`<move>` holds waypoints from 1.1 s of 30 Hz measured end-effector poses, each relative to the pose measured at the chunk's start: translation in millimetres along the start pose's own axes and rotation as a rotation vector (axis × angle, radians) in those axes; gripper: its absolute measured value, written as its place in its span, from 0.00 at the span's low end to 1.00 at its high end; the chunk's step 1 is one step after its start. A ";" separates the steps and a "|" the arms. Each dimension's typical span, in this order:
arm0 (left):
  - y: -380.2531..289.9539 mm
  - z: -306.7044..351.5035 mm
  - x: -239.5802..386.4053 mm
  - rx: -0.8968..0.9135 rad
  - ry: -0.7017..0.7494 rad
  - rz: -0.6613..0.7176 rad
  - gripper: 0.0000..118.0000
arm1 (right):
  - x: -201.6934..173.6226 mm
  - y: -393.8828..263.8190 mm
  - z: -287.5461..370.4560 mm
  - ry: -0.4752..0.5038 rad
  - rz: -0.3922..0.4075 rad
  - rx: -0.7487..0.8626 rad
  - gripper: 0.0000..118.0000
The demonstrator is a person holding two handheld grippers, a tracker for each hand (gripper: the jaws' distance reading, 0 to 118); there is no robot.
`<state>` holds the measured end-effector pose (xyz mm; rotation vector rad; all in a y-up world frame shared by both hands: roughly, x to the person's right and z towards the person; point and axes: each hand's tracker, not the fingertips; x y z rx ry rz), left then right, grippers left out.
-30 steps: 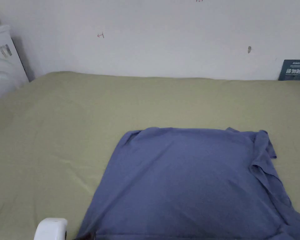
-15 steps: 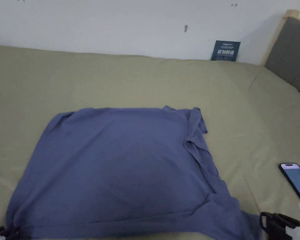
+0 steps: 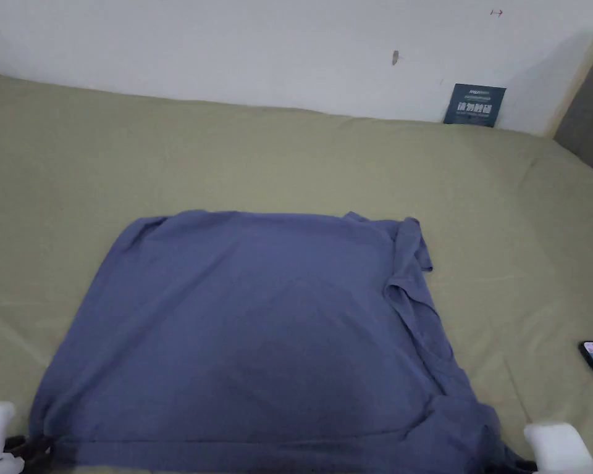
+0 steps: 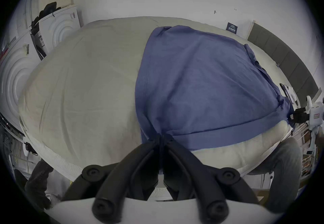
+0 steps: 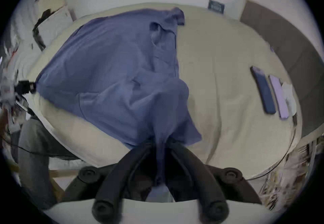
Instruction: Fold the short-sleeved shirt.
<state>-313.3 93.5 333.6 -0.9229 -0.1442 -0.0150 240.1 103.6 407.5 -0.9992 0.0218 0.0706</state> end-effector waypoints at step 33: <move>167.7 -80.6 -14.2 -0.060 0.026 0.052 0.80 | 47.6 174.1 -83.2 0.042 -0.148 -0.010 0.68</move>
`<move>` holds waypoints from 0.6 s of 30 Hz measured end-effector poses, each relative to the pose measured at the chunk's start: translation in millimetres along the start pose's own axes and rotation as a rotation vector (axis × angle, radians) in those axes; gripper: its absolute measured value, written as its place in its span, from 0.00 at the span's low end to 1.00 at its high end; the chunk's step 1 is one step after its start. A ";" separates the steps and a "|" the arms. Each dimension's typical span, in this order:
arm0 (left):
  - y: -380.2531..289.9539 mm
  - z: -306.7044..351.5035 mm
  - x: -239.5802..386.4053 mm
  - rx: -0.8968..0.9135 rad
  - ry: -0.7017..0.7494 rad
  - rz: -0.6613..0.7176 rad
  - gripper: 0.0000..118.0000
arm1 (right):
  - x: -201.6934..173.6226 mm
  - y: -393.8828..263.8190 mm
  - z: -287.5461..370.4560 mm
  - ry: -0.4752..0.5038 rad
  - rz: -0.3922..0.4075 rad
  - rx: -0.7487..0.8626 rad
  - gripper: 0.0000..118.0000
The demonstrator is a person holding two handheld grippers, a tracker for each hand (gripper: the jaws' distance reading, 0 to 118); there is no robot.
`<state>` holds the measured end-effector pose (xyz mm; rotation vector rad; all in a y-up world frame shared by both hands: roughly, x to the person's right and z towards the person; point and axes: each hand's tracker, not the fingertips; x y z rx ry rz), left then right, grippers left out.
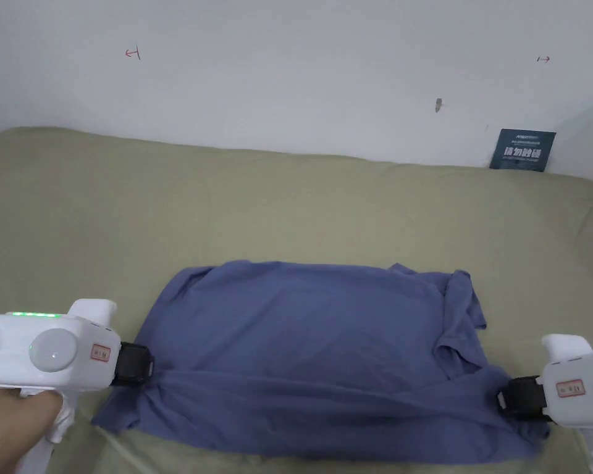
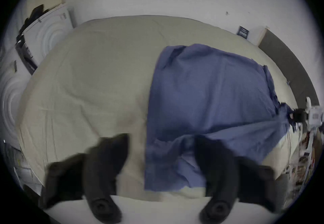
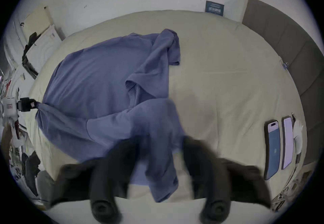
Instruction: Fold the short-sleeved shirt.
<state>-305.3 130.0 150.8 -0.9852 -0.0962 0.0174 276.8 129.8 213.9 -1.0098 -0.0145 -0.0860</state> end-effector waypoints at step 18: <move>-159.1 123.3 23.2 0.366 -0.046 0.006 0.00 | -39.5 -152.2 137.3 -0.016 0.082 0.499 0.00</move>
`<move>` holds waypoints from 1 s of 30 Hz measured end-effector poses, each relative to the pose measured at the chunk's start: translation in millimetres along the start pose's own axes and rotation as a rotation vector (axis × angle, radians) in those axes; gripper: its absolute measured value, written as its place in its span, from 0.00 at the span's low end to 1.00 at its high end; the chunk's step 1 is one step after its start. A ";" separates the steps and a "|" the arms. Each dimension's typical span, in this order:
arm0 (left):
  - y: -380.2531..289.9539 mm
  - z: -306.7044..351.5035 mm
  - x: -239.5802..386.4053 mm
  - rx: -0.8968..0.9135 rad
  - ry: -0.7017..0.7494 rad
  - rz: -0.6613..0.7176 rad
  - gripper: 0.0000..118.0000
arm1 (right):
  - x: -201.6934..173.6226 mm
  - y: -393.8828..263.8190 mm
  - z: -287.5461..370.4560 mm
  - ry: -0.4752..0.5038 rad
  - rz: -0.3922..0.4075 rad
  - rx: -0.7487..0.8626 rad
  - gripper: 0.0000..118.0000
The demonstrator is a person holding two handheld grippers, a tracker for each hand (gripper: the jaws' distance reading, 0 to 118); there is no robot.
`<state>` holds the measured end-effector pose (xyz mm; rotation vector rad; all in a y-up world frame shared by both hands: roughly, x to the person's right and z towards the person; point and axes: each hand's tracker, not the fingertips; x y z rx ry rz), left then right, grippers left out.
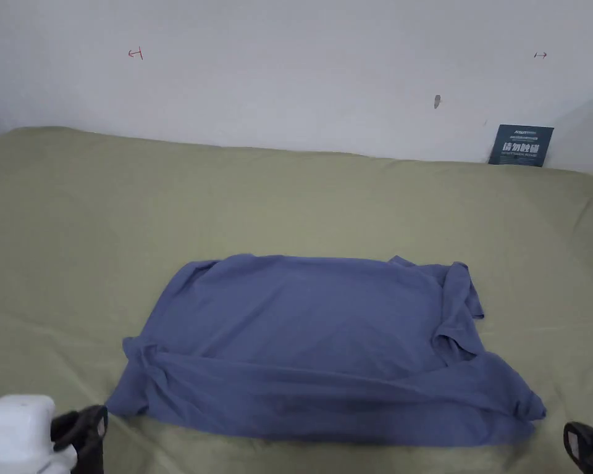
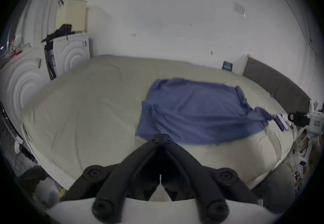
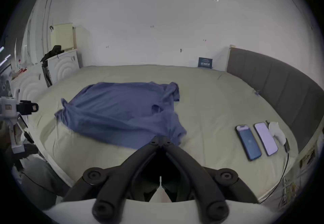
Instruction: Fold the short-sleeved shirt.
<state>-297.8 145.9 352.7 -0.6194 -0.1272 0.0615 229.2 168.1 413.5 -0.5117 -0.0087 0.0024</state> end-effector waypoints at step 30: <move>60.6 -174.8 -12.4 -0.337 0.051 -0.039 0.08 | 54.9 -2.6 -130.0 0.140 -0.212 -0.416 0.48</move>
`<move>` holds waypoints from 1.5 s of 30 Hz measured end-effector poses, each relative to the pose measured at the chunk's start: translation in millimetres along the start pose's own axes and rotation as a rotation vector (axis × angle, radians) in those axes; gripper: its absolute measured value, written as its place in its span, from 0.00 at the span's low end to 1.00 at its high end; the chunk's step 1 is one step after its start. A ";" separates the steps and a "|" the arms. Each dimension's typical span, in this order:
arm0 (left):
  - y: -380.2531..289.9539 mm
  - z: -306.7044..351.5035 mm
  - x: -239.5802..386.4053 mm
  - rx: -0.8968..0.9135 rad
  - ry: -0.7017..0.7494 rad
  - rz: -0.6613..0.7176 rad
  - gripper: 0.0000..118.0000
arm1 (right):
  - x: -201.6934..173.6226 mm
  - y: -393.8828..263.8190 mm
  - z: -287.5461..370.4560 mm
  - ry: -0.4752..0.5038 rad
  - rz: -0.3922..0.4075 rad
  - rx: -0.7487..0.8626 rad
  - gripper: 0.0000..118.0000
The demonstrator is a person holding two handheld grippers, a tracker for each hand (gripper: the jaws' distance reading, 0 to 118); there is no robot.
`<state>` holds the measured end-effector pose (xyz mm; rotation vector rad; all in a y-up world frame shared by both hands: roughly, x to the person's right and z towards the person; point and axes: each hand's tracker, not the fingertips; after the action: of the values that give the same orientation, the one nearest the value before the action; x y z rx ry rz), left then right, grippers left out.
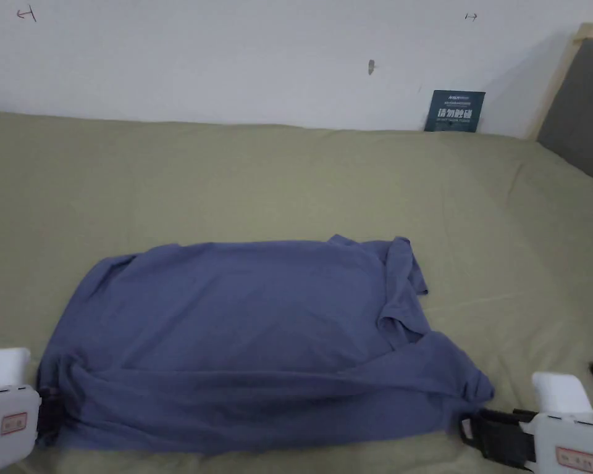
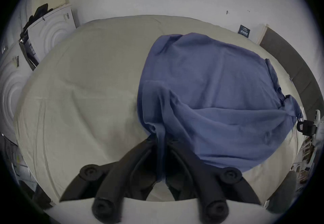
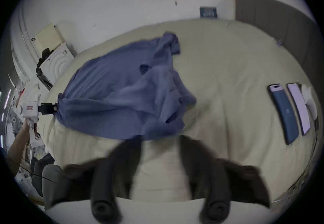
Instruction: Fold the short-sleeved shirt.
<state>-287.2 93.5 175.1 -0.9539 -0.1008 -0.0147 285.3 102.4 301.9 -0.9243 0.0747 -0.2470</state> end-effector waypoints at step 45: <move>-162.8 123.9 -33.5 -0.042 -0.164 0.170 0.07 | -1.2 -94.1 101.7 0.003 -0.116 -0.148 0.13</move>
<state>-339.7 99.2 375.5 -1.0018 -0.1710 0.2193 284.5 127.8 438.1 -1.0770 0.0421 -0.3545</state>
